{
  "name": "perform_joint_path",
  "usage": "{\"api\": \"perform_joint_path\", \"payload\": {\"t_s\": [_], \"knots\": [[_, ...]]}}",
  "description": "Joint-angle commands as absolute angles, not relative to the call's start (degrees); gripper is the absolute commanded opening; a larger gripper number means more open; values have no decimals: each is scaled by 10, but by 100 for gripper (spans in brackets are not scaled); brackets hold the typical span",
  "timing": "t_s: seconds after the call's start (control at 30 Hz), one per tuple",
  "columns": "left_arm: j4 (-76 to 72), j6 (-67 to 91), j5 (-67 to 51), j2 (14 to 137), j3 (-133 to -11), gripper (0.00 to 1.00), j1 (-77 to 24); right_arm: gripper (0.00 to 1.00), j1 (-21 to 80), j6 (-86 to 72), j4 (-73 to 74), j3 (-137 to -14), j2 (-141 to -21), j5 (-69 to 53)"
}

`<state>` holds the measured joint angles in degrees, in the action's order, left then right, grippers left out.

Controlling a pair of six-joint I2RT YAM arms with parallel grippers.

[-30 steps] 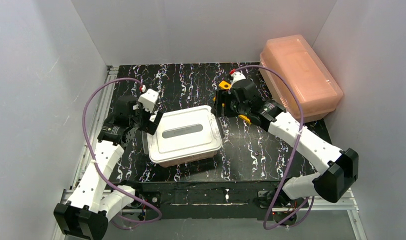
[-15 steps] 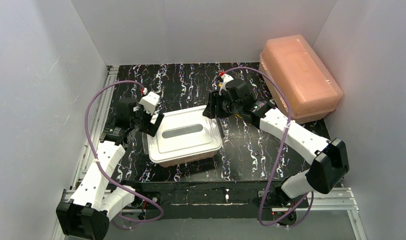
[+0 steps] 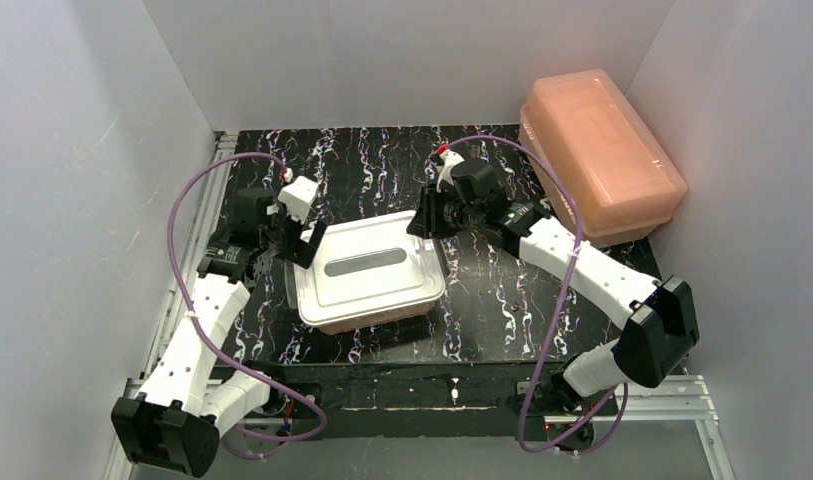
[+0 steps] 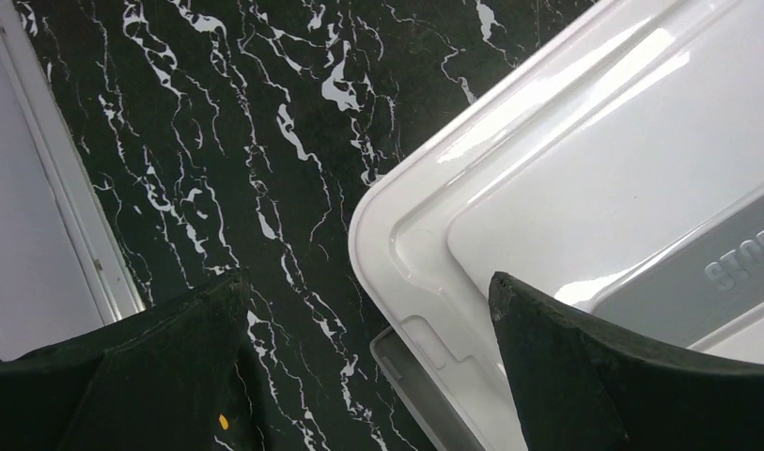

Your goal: Organize the chemistry lab equipment

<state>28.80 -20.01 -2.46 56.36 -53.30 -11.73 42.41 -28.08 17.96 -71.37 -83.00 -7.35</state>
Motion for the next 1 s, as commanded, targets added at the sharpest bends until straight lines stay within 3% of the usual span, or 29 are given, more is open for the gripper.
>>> {"api": "perform_joint_path", "payload": {"t_s": [0.0,0.13,0.3,0.5,0.97], "knots": [[367,-150,18,576,-623,98,-114,36,434,-276,154,-721,-825,-100],[448,-72,45,592,-677,98,-109,33,437,-275,152,-704,-836,-101],[489,-14,-10,554,-639,98,-70,30,437,-268,156,-685,-843,-96],[497,-5,-143,527,-566,98,-37,28,436,-259,164,-679,-850,-91],[484,-31,-217,570,-512,98,-4,25,437,-268,168,-667,-840,-78]]}}
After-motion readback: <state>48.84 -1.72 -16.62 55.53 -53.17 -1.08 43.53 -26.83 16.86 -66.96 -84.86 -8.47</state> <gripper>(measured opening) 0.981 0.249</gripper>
